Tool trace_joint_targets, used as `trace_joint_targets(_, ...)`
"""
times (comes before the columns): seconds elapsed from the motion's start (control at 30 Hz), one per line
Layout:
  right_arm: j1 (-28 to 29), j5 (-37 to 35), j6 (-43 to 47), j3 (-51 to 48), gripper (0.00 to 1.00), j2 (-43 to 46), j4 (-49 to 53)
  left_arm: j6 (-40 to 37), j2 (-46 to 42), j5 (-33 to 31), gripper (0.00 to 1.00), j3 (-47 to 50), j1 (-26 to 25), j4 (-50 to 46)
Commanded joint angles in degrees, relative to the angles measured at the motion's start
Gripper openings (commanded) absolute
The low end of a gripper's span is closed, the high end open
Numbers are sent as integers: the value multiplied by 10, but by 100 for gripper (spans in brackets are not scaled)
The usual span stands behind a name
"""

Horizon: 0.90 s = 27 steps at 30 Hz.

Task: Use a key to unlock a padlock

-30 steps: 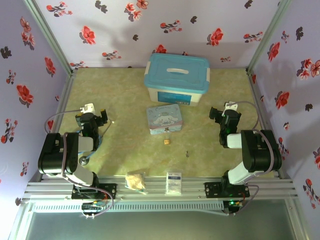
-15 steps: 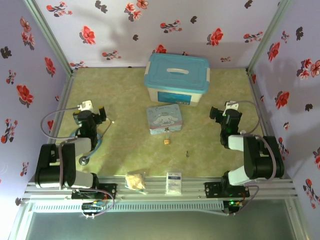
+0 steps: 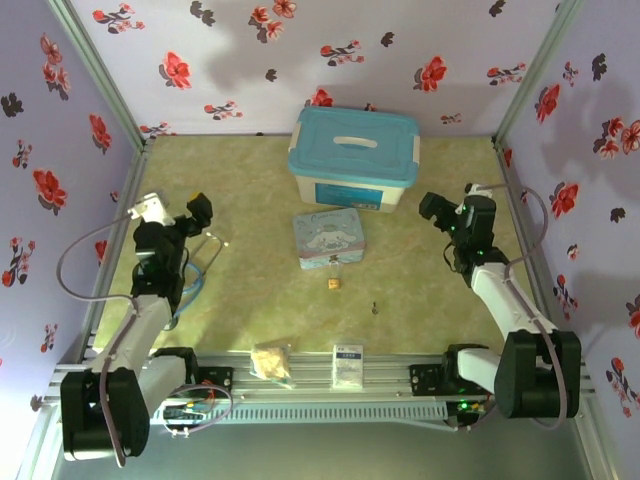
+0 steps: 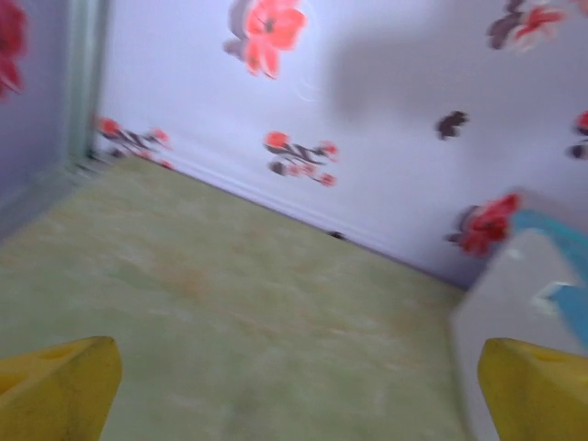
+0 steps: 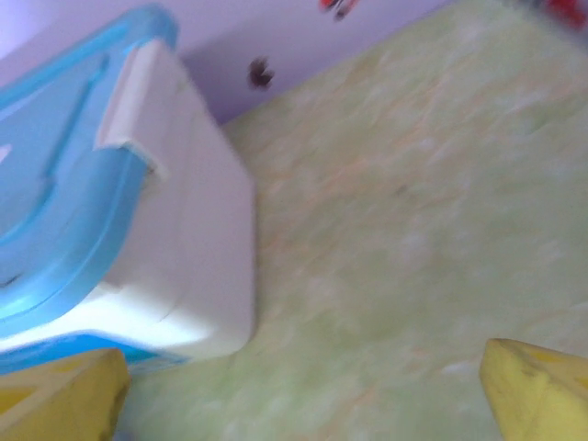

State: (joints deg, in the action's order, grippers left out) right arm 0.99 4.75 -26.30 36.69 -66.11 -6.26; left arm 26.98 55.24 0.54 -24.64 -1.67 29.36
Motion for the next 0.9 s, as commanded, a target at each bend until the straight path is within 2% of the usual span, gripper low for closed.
trace_joint_targets(0.0,6,144,-82,-13,92,-6,92,100,1,102,100,-2,-29,-74)
trace_joint_targets(0.07,42,128,-81,-22,92,7,122,84,3,80,100,-30,-89,-158)
trace_joint_targets(0.13,100,54,-57,-18,91,19,186,76,6,42,100,-46,-159,-210)
trace_joint_targets(0.23,171,-31,-54,-14,86,20,258,87,12,14,100,-53,-245,-235)
trace_joint_targets(0.37,255,-55,-94,-35,74,16,279,105,44,-23,100,-69,-344,-245)
trace_joint_targets(0.43,311,-92,-114,-34,69,12,306,105,68,-34,100,-90,-391,-260)
trace_joint_targets(0.53,379,-137,-143,-32,61,8,352,115,93,-39,100,-114,-441,-261)
trace_joint_targets(0.63,422,-143,-182,-50,49,9,350,126,113,-43,100,-127,-481,-240)
trace_joint_targets(0.87,481,-167,-235,-60,44,-29,335,151,174,-55,100,-144,-537,-196)
